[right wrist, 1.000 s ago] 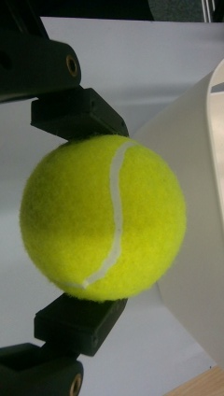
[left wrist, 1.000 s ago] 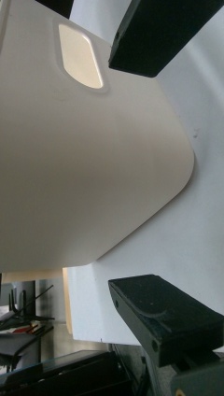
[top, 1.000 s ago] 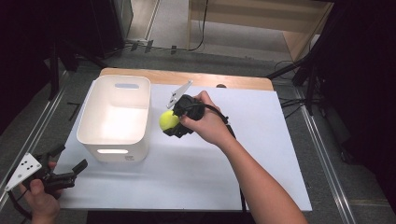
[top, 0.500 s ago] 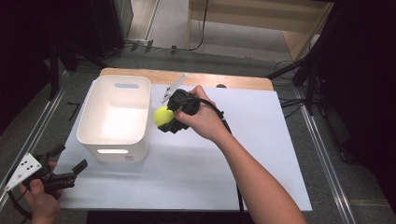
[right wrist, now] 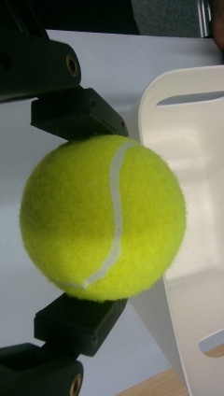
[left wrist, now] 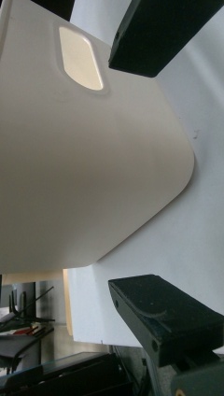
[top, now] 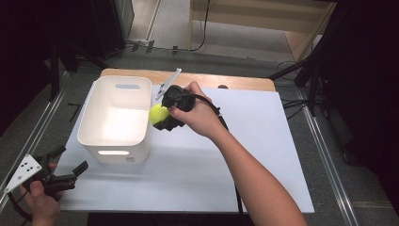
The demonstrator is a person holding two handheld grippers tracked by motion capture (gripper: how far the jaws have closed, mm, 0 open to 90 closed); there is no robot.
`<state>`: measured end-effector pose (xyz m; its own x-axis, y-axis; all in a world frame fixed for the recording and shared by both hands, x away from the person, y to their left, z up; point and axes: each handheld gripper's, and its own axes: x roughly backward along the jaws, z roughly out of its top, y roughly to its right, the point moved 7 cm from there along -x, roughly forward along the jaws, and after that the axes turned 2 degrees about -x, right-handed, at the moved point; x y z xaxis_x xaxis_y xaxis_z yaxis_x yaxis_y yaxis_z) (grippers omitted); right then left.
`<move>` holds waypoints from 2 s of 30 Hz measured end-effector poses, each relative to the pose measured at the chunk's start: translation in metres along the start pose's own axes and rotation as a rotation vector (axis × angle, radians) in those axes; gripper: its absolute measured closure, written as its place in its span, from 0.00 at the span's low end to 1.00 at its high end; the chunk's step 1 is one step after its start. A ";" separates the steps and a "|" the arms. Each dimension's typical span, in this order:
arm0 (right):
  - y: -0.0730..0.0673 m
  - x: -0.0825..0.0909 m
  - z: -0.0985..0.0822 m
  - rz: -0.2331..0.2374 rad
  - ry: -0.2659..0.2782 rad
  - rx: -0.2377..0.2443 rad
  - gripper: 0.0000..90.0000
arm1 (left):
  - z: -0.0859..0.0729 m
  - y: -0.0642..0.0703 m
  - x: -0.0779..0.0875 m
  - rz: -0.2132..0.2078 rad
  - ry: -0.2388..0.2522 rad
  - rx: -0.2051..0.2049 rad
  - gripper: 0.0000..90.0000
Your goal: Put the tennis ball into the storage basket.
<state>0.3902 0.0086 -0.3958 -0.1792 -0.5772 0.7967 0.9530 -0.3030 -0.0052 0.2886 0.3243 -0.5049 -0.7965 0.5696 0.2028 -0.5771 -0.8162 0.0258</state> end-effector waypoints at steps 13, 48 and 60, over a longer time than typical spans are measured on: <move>-0.002 -0.001 0.010 0.005 -0.004 0.008 0.27 | 0.000 0.000 0.000 -0.005 0.000 -0.002 0.00; -0.014 -0.017 0.040 0.023 0.011 0.045 0.27 | 0.000 0.001 0.000 -0.008 0.003 0.001 0.00; -0.019 -0.027 0.047 0.041 0.007 0.067 0.27 | 0.000 0.001 0.000 -0.008 0.004 0.002 0.00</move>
<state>0.3887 0.0654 -0.3892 -0.1412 -0.5937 0.7922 0.9738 -0.2275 0.0030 0.2886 0.3235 -0.5046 -0.7929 0.5762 0.1982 -0.5828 -0.8121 0.0289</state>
